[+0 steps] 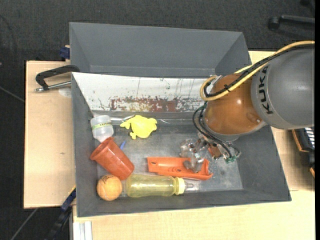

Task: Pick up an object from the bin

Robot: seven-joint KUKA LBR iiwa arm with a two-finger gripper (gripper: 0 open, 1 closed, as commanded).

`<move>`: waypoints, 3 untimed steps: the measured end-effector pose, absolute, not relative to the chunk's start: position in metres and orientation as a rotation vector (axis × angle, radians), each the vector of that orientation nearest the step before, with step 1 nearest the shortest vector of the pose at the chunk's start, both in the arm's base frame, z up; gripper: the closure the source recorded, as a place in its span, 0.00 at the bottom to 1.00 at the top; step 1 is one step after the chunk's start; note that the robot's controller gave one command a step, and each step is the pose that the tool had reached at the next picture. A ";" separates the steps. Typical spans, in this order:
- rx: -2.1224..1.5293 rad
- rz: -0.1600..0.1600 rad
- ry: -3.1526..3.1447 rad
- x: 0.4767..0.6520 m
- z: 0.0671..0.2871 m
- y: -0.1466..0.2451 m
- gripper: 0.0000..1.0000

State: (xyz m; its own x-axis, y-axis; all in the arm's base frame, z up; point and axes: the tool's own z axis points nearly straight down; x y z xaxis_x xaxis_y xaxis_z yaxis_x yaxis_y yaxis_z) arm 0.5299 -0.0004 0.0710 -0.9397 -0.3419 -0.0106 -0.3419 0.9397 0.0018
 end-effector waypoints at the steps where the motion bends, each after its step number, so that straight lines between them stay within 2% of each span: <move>1: -0.543 0.006 3.084 0.530 0.071 0.000 1.00; 2: -0.549 0.008 3.086 0.526 0.123 -0.001 1.00; 3: -0.524 0.005 3.077 0.528 0.157 -0.008 1.00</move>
Offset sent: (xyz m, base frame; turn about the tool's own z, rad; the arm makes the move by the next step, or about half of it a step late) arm -0.0061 -0.0035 0.1676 -0.0071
